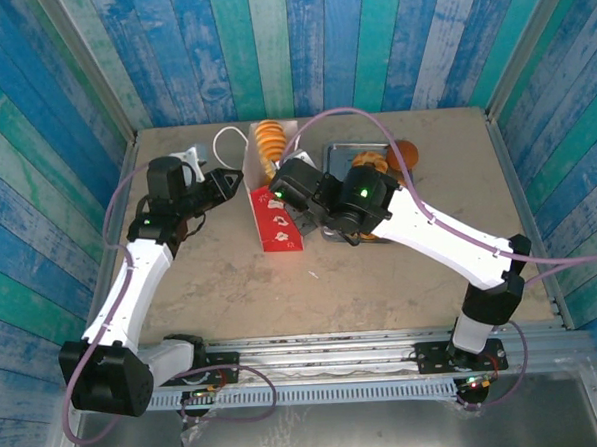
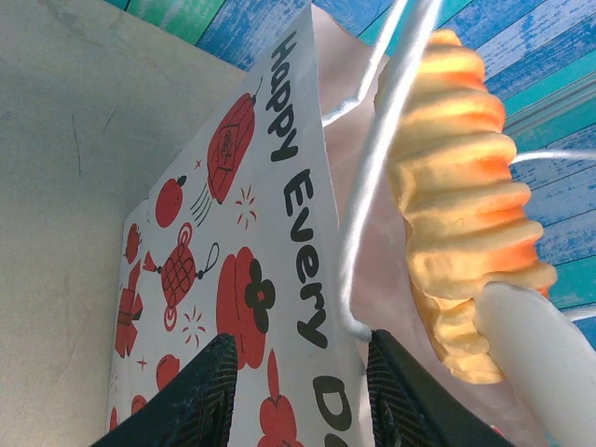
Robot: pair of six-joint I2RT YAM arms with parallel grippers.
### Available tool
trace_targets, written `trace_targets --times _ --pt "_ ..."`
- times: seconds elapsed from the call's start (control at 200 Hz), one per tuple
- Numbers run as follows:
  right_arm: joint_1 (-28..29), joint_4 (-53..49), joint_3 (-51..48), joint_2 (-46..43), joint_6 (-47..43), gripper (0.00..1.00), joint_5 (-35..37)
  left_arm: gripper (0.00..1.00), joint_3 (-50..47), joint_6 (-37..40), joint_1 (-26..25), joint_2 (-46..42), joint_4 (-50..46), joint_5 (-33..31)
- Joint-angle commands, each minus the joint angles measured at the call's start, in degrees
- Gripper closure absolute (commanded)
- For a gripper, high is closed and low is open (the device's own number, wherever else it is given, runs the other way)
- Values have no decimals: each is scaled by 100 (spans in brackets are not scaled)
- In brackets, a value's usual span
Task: Place the fake bread into the paper bag
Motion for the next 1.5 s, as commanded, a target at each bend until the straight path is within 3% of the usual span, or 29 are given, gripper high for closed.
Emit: trace_targets --times 0.0,0.581,1.107,1.498 --pt "39 -32 173 1 26 70 216 59 140 82 -18 -258 -91 -34" --pt "38 -48 266 -26 -63 49 376 60 116 122 -19 -293 -126 -103" --pt "39 171 776 -98 -373 49 233 58 133 61 -16 -276 -56 26" --pt "36 769 1110 -970 -596 50 -71 46 223 33 -20 -419 89 166"
